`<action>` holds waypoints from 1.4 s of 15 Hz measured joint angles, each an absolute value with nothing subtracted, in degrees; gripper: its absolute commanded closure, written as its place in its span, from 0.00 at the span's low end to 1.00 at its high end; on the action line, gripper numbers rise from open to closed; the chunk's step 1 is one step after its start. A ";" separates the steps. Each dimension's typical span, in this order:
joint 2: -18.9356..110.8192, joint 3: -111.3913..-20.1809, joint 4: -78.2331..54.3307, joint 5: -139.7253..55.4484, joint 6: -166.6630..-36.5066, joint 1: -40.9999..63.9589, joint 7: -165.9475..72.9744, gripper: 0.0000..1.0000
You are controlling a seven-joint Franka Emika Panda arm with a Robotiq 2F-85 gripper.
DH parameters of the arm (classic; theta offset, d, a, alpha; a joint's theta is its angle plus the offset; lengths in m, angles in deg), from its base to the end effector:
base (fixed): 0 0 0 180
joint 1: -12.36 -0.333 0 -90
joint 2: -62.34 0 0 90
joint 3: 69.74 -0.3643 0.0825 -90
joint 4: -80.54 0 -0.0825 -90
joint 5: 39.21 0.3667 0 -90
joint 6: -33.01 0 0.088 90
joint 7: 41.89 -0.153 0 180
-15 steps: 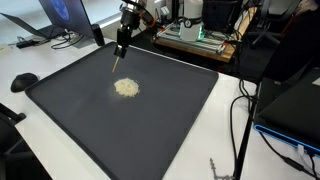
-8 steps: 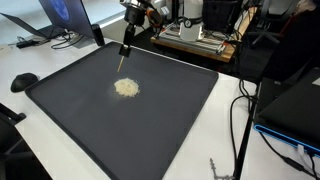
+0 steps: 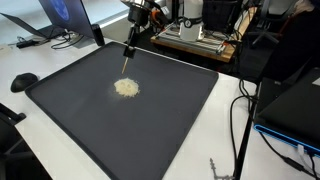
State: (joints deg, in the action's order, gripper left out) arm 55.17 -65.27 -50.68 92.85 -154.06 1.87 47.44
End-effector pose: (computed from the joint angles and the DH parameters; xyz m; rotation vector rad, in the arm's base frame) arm 0.4787 -0.0287 0.3131 -2.6643 0.9293 -0.9158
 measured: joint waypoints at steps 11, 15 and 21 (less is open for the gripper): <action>53.25 -75.18 -53.73 73.78 -153.96 12.47 40.24 0.97; 53.17 -78.18 -55.33 65.81 -153.19 16.49 36.98 0.97; 52.85 -79.10 -58.62 49.11 -152.76 18.14 26.80 0.97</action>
